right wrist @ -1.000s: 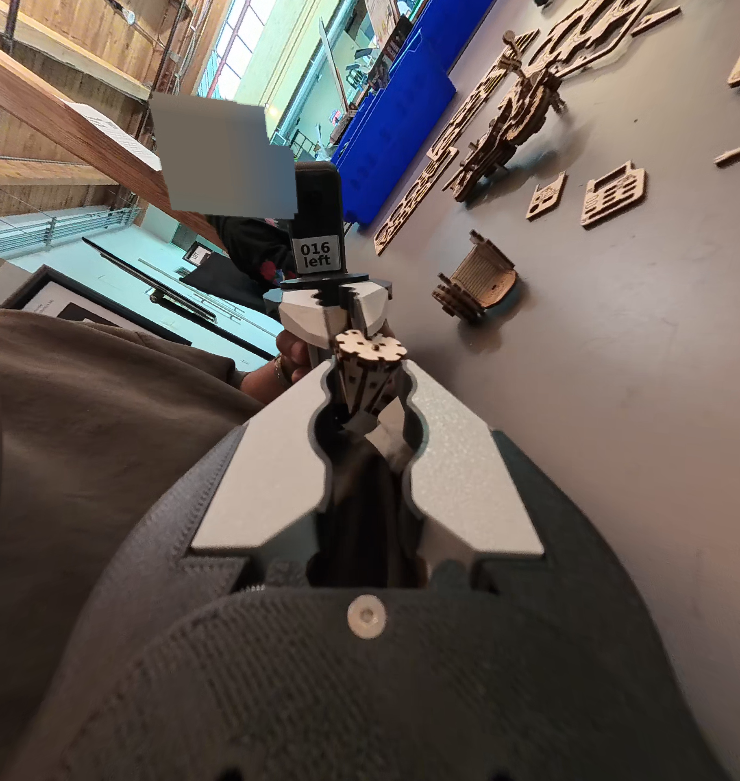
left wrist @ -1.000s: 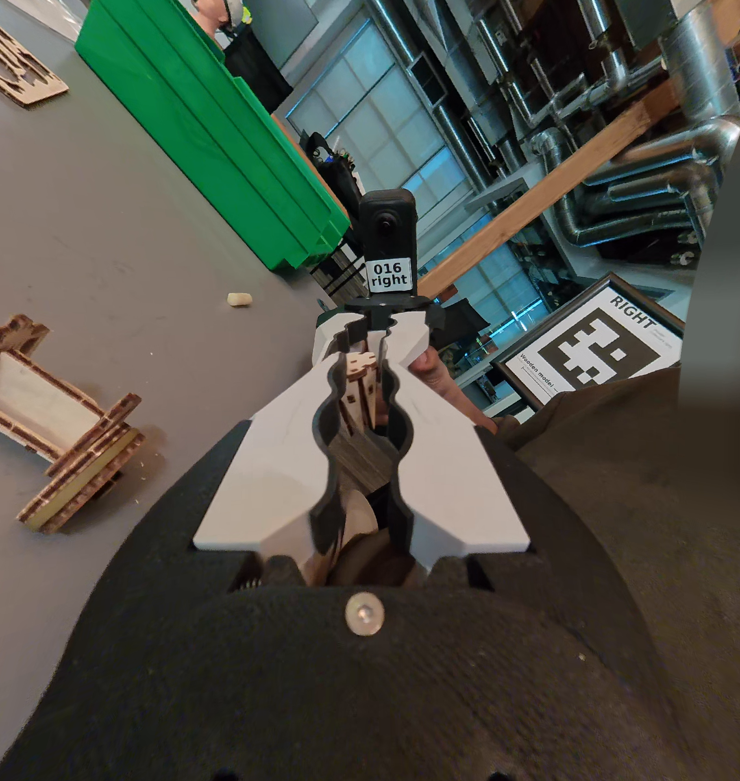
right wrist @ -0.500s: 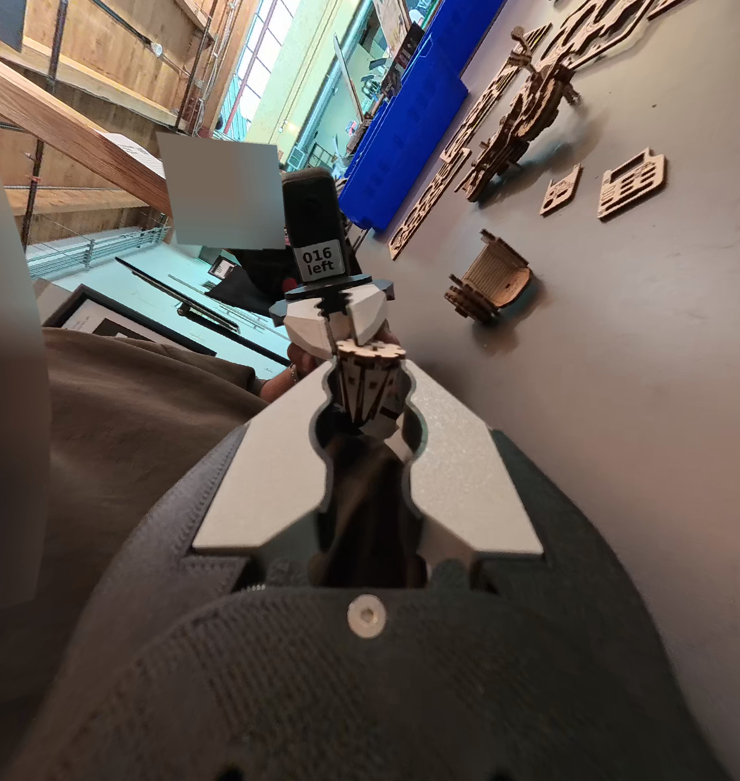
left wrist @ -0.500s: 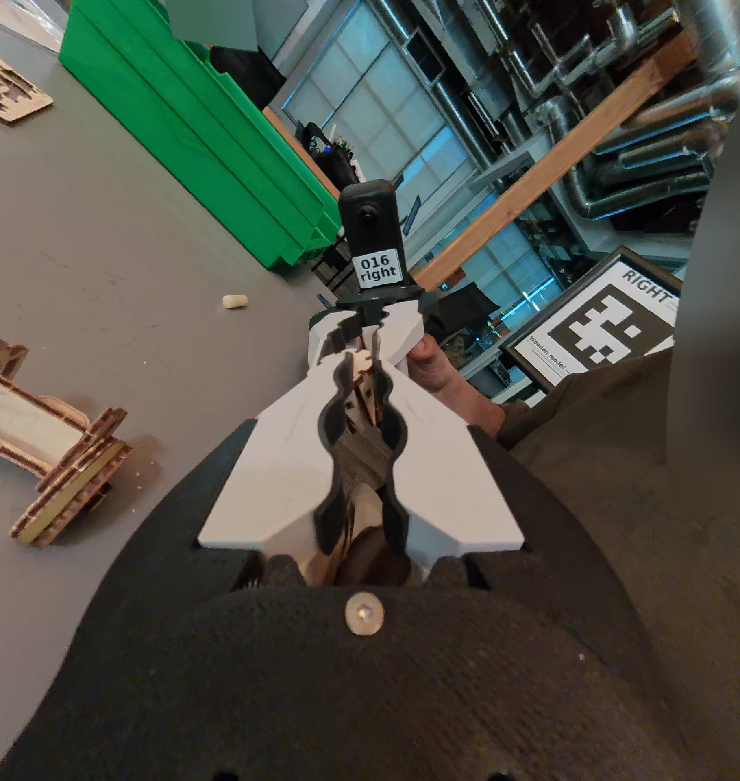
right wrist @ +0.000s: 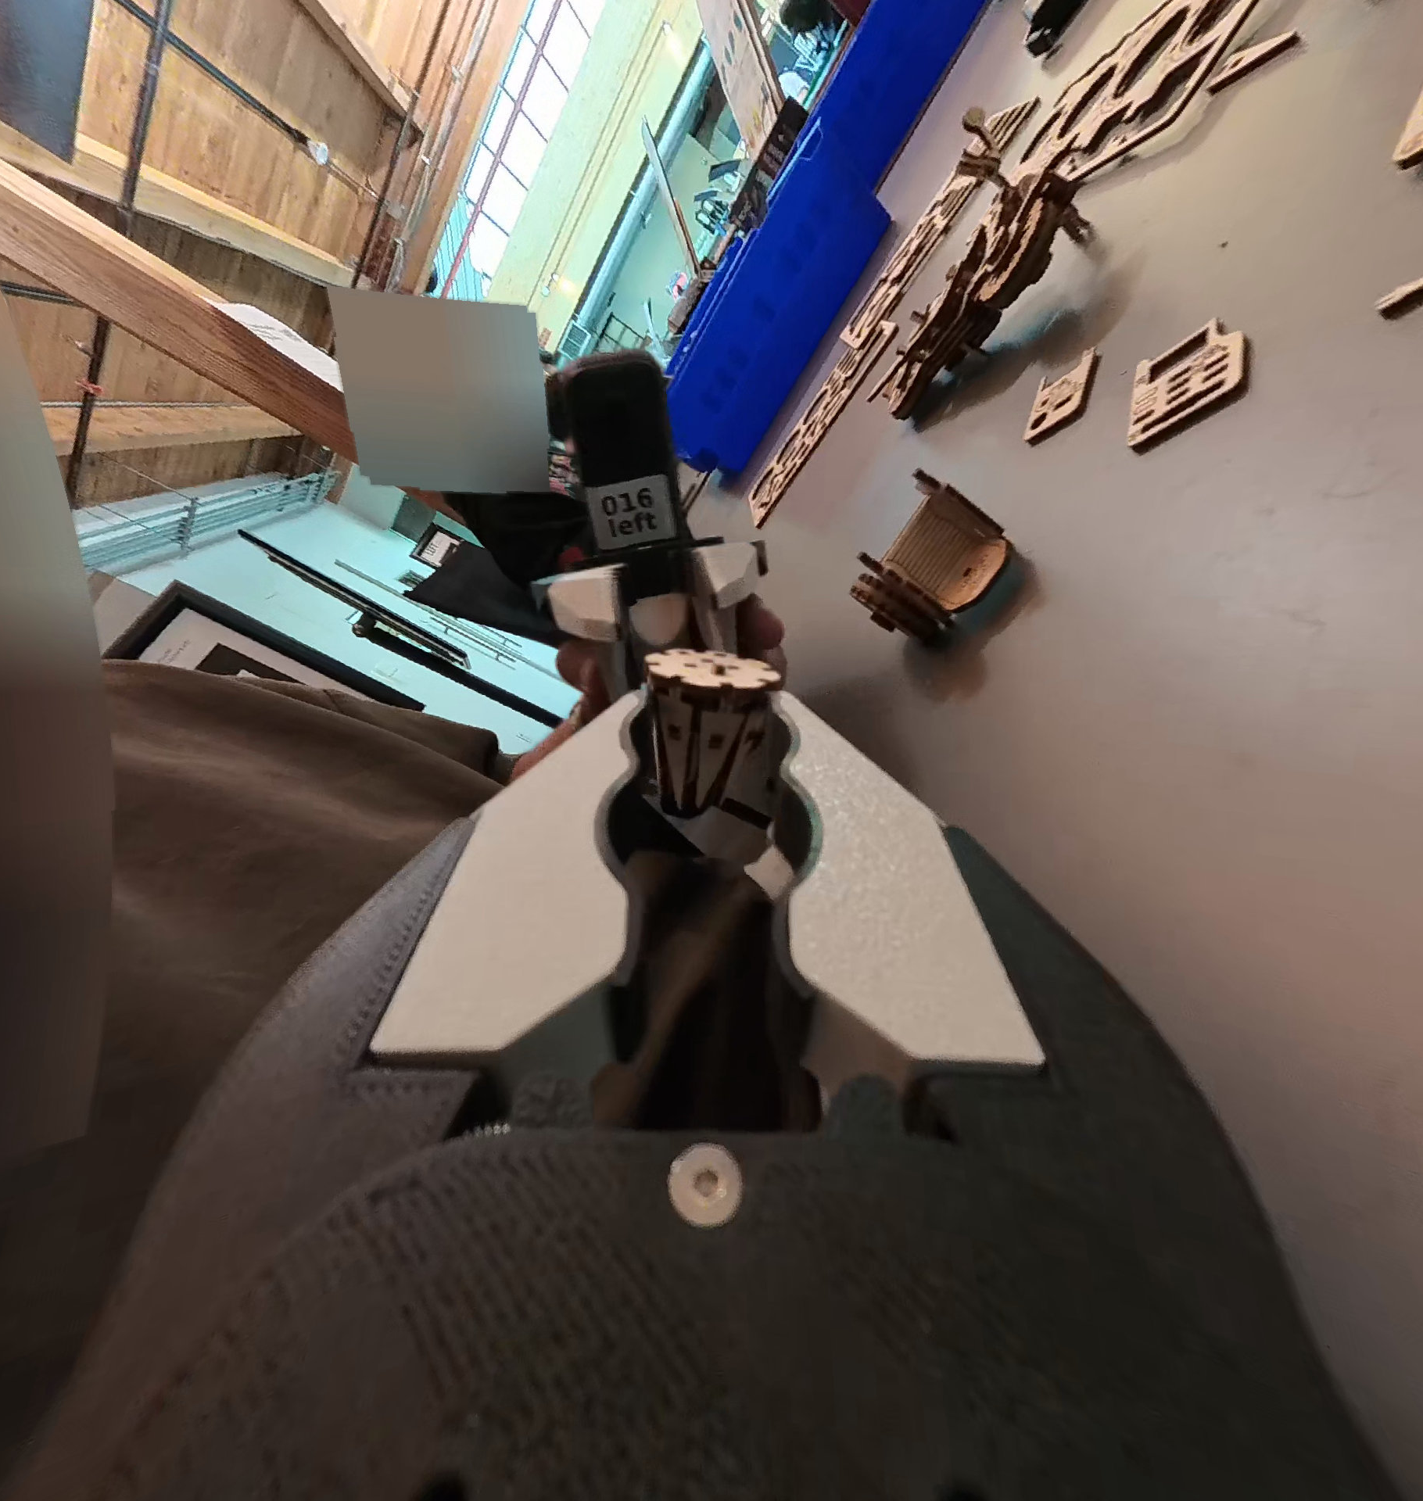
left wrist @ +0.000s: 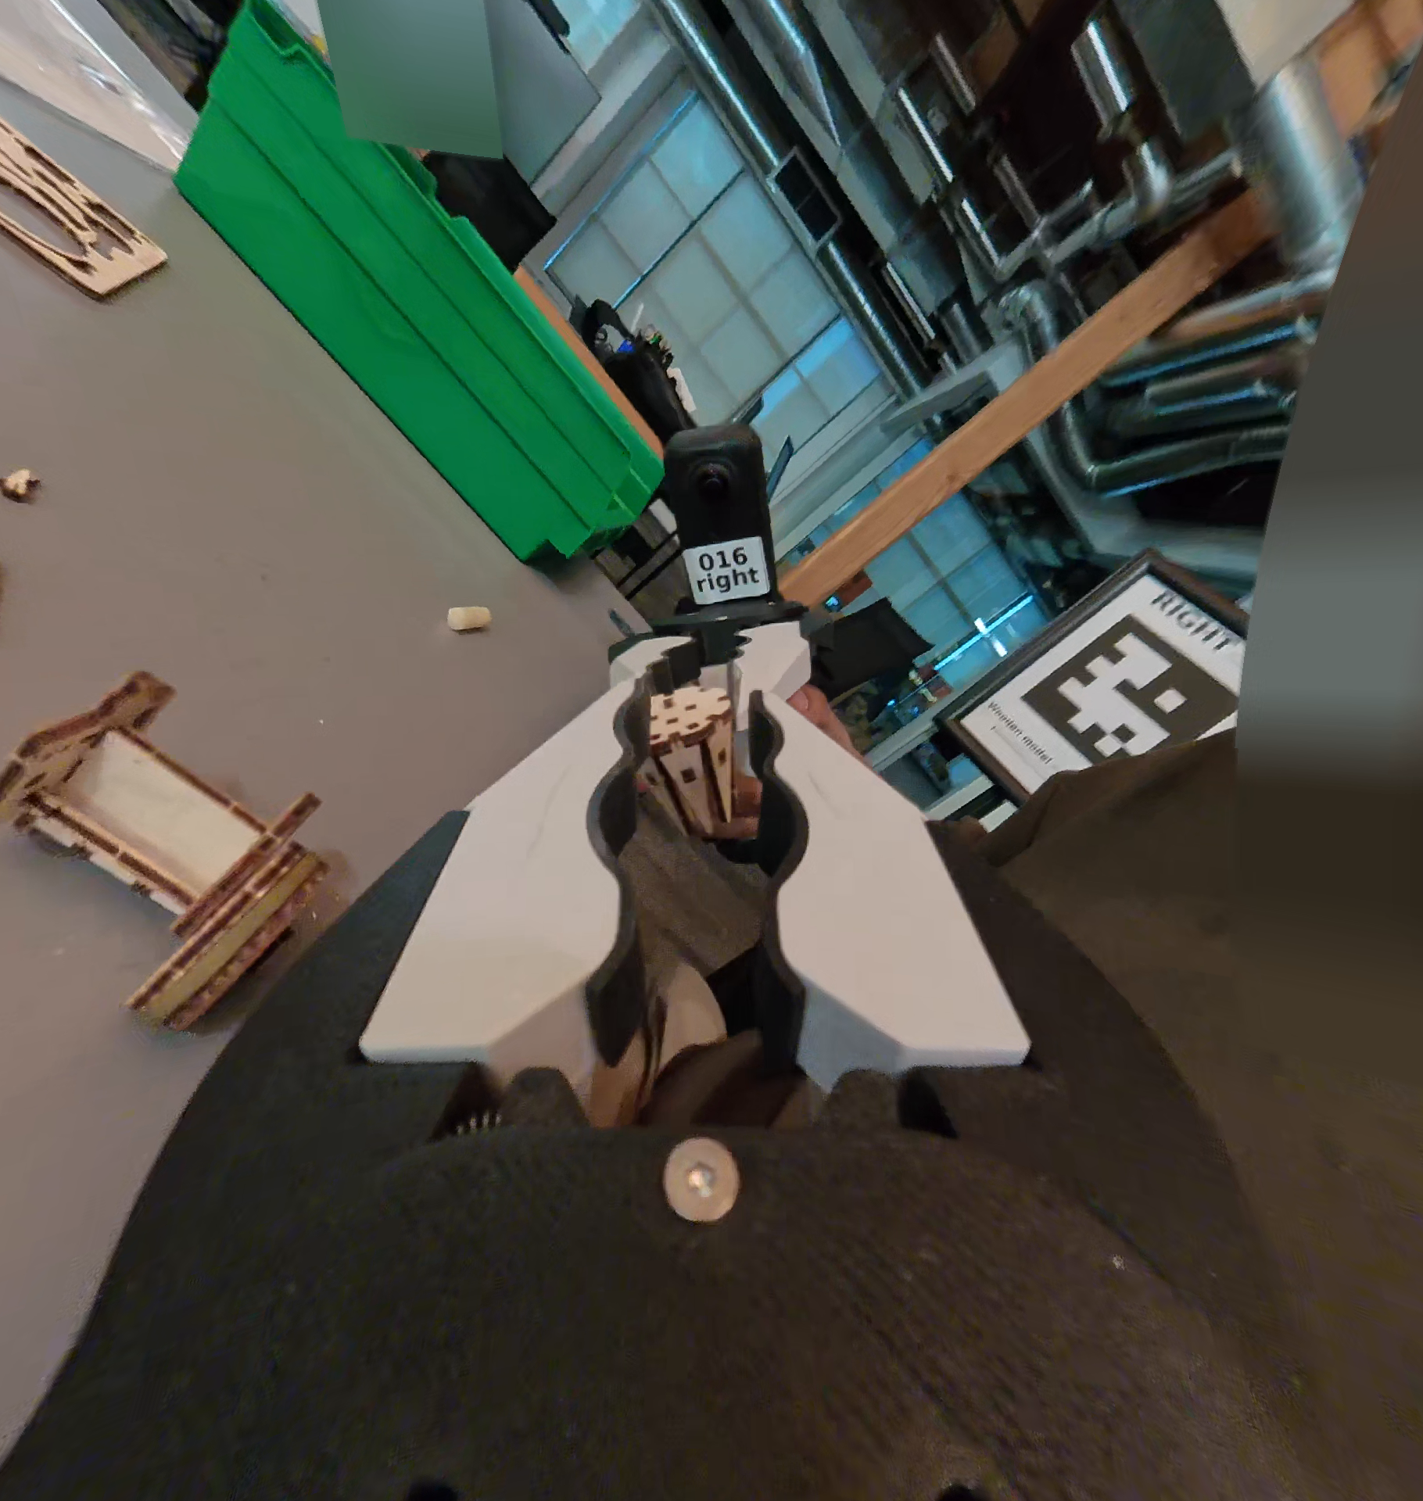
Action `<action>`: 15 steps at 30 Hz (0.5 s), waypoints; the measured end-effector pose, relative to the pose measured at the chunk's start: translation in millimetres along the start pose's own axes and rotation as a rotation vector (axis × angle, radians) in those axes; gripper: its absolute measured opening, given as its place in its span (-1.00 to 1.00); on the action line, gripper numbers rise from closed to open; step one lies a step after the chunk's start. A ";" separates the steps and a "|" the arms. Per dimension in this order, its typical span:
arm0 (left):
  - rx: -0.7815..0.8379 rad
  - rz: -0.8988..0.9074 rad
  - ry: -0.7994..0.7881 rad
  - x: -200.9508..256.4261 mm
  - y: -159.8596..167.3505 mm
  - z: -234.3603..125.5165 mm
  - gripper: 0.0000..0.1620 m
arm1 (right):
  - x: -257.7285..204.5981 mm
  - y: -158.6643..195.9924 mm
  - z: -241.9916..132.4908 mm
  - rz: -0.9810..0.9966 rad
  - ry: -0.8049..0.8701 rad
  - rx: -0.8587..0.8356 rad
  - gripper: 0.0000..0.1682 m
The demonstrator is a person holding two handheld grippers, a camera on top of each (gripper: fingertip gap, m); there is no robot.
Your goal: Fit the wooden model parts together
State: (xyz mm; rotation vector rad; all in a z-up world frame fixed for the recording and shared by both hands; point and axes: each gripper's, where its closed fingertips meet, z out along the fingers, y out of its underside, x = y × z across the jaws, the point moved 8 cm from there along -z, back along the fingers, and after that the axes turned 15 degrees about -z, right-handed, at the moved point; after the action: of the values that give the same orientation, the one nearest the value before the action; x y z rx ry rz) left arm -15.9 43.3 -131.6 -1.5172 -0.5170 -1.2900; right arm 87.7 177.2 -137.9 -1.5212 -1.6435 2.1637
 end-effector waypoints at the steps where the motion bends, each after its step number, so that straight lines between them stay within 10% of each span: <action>1: 0.002 -0.018 0.014 -1.1 -0.4 -0.5 -0.75 | -0.8 0.0 0.8 0.005 -0.008 0.002 -0.69; 15: -0.330 0.310 0.179 28.0 32.9 2.5 -0.38 | -23.9 27.1 8.1 0.170 -0.386 -0.299 -0.69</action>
State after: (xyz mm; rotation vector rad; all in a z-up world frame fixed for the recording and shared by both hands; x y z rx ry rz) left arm 21.6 25.3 -120.0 -1.6520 0.0517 -1.2905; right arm 108.0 146.6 -142.6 -1.4160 -2.1080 2.5249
